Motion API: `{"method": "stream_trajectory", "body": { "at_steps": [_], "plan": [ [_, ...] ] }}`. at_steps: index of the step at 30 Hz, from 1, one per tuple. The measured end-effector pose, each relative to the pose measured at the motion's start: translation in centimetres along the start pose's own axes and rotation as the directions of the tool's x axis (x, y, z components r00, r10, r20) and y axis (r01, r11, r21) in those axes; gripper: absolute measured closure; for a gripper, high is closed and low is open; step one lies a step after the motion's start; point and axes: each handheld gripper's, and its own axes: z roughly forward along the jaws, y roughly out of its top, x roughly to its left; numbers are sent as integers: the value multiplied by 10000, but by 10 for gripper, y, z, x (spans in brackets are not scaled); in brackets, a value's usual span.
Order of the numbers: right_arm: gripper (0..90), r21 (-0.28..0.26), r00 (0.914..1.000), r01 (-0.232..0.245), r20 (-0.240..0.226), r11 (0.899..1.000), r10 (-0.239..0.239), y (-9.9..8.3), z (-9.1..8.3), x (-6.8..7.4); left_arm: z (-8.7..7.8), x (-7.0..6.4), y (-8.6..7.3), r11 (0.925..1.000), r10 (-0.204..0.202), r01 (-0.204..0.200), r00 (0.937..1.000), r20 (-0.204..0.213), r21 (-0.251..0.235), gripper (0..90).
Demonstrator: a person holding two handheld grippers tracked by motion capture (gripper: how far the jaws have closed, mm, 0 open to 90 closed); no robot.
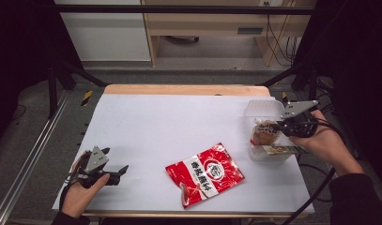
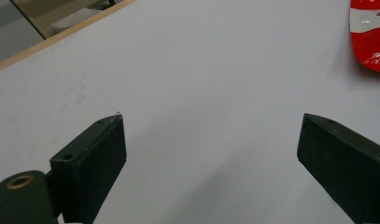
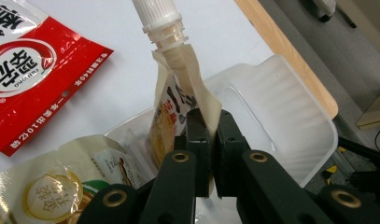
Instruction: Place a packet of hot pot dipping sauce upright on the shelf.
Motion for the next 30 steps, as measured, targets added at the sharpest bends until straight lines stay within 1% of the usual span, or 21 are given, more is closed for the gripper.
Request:
{"method": "stream_trajectory", "body": {
  "at_steps": [1,7,9,10,14,18,19,20,21,22,23,27,28,29,30],
  "plan": [
    [873,-49,10000,-14,-25,10000,14,-1,3,0,0,-1,0,10000,-18,18,10000,-7,5,79],
    [869,227,9994,-236,-238,9995,241,-7,13,2,1,-1,0,10000,-28,28,10000,32,30,79],
    [869,221,9992,-260,-297,9994,266,-8,16,3,1,-1,0,10000,-8,8,10000,18,20,79],
    [868,286,9991,-289,-317,9992,298,-8,17,3,1,-1,0,10000,-5,5,10000,29,13,79],
    [863,266,9986,-394,-332,9989,402,-8,18,3,1,-2,0,10000,31,-31,10000,34,29,79],
    [838,283,9973,-631,-350,9976,640,-8,18,2,1,-2,0,10000,25,-25,10000,61,52,79],
    [817,300,9971,-680,-325,9972,690,-8,18,2,1,-2,0,10000,19,-19,10000,62,56,79],
    [784,253,9960,-830,-315,9962,838,-9,17,2,1,-2,0,10000,18,-18,10000,62,55,79],
    [733,258,9951,-930,-328,9953,938,-9,16,2,1,-2,0,10000,22,-22,10000,59,49,79],
    [669,123,9932,-1110,-353,9937,1113,-8,15,2,1,-2,0,10000,20,-20,10000,57,48,79],
    [618,44,9927,-1167,-290,9932,1168,-8,14,3,1,-2,0,10000,16,-16,10000,56,49,79],
    [467,-319,9912,-1304,184,9909,1310,-2,4,7,2,-2,0,9999,63,-63,10000,56,91,79],
    [424,-327,9912,-1269,331,9914,1280,0,2,9,2,-2,0,10000,32,-32,10000,38,55,79],
    [382,-268,9912,-1148,637,9930,1163,3,-1,12,2,-2,0,10000,26,-26,10000,24,47,79],
    [349,-256,9911,-1056,791,9941,1074,6,-4,14,2,-2,1,10000,19,-19,10000,-8,-4,79]
  ]
}}
